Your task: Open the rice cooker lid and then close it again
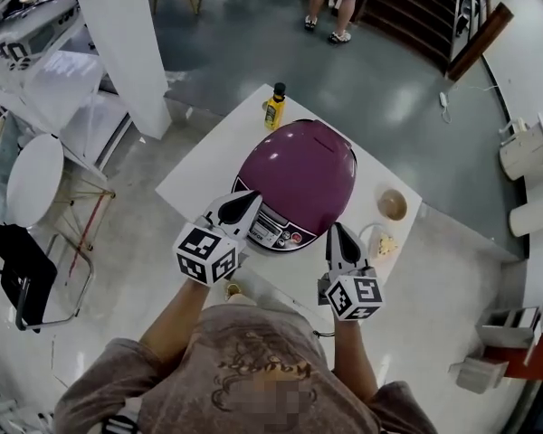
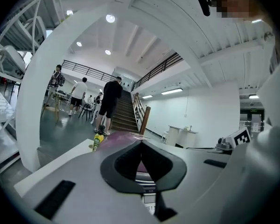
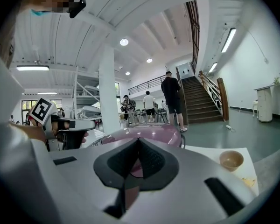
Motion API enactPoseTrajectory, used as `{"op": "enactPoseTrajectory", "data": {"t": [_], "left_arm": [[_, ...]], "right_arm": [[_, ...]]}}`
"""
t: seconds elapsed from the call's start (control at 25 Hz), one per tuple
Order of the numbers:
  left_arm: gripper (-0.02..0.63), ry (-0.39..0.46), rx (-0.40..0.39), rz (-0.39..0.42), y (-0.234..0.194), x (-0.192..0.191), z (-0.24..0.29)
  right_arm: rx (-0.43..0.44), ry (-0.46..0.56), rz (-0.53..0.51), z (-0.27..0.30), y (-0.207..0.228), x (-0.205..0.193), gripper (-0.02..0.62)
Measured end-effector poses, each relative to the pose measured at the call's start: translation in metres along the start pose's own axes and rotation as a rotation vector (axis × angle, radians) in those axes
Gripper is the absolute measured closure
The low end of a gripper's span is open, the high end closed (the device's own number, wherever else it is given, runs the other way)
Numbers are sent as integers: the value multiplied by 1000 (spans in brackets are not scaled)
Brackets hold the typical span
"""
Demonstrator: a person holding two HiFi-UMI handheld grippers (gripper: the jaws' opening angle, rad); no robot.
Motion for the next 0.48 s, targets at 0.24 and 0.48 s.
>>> {"op": "enactPoseTrajectory", "data": {"t": [0.24,0.48], "left_arm": [[584,-47,-13,-7,-2,-6,8],[584,-121,-17,8,-3,-9,14]], "right_arm": [[29,1,-12,14,1,13,594],[89,-18,-42,30,2,21,594]]}}
Point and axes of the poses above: the fingertips, and each gripper's own axes: z forward along the fingers, y to its right, x out of its top, the point moved 9 cm from there along -z, backward along the fingers, and after that the axes turned 6 degrees about z, right-handed, at the moved point
